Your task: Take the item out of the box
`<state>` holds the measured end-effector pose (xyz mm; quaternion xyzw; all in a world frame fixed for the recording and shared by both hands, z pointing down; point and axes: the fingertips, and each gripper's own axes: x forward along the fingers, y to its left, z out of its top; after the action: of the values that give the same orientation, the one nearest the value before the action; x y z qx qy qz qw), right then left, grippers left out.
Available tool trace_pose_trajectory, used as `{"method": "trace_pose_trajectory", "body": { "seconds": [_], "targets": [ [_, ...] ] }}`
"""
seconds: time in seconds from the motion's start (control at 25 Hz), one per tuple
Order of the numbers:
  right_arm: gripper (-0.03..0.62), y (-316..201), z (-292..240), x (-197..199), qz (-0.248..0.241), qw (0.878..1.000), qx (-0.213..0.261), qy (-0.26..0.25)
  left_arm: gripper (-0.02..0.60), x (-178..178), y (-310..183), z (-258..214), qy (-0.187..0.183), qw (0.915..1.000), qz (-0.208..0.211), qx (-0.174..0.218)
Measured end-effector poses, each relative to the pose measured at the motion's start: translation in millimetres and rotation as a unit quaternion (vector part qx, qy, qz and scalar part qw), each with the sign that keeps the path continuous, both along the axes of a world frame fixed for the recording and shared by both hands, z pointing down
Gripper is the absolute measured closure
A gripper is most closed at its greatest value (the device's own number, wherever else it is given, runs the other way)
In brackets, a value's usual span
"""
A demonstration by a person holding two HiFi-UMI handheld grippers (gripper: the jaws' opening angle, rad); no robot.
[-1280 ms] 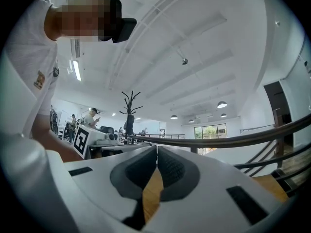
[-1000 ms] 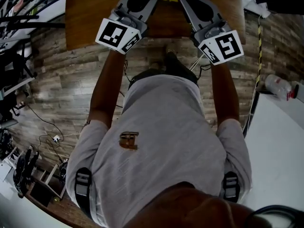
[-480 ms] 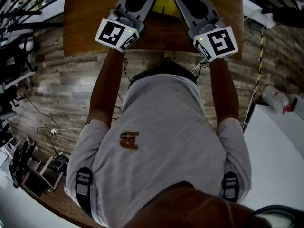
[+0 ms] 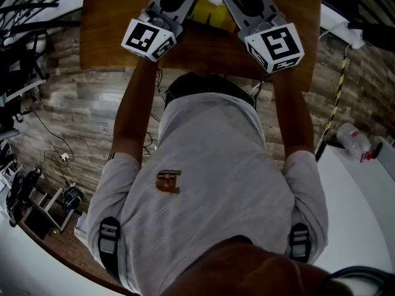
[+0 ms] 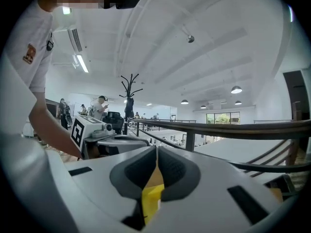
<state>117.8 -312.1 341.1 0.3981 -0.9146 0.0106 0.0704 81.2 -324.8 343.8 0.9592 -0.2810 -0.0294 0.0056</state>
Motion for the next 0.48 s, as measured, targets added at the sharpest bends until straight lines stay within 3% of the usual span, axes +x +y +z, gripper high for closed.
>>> {"method": "trace_pose_trajectory", "body": {
  "seconds": [0.48],
  "targets": [
    [0.559, -39.8, 37.1, -11.8, -0.018, 0.997, -0.066, 0.043, 0.561, -5.3, -36.5, 22.3, -0.015, 0.9997, 0.003, -0.022]
  ]
}}
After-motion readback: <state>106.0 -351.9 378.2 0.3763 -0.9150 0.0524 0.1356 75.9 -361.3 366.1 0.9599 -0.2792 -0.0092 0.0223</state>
